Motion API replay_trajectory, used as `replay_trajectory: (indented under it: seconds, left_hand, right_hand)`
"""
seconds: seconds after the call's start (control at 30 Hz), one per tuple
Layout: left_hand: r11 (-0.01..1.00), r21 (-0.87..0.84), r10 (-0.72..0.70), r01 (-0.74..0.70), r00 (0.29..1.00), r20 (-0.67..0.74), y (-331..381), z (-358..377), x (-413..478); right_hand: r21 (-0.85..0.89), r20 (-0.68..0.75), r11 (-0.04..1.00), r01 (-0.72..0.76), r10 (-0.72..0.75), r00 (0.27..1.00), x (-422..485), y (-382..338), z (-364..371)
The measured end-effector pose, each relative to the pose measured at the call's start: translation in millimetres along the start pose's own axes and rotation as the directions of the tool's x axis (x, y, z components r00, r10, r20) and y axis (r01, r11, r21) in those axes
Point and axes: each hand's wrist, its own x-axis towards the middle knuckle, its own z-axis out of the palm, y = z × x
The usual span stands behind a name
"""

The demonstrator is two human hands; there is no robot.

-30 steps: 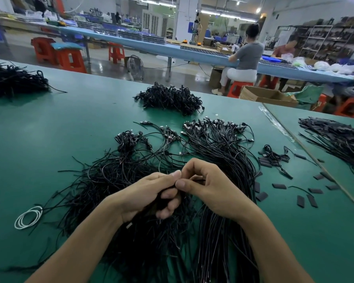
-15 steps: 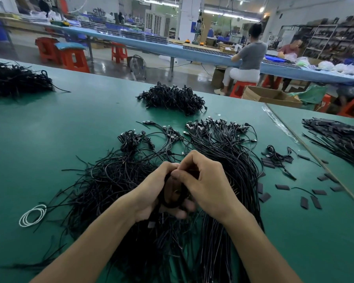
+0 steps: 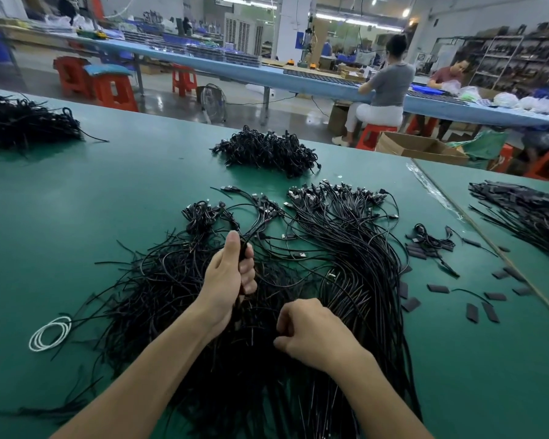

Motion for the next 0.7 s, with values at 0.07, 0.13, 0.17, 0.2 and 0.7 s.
replay_trajectory:
  seconds: [0.07, 0.13, 0.17, 0.2, 0.7]
  left_hand:
    - [0.998, -0.06, 0.03, -0.031, 0.999, -0.012, 1.4, 1.7, -0.2]
    - [0.994, -0.098, 0.049, -0.052, 0.998, -0.039, 2.8, 2.8, 0.1]
    - [0.994, -0.102, 0.044, -0.05, 0.997, -0.064, 3.3, 2.8, 0.3]
    - [0.995, -0.091, 0.035, -0.043, 0.995, -0.094, 3.2, 2.4, 0.4]
    - [0.983, -0.153, 0.038, -0.101, 0.93, -0.365, 0.0, 4.1, 9.7]
  right_hand:
    - [-0.039, -0.001, 0.999, 0.006, -0.006, 1.0, -0.3, -2.0, 3.6]
    - [-0.037, -0.01, 0.999, 0.025, -0.025, 1.0, -0.5, -2.6, 5.5]
    - [-0.029, -0.02, 0.999, 0.039, -0.039, 0.999, -0.4, -2.4, 5.8]
    - [-0.015, -0.033, 0.999, 0.051, -0.052, 0.998, -0.1, -1.6, 5.4]
    - [0.857, 0.158, 0.508, -0.081, -0.111, 0.981, -15.2, -12.2, -12.3]
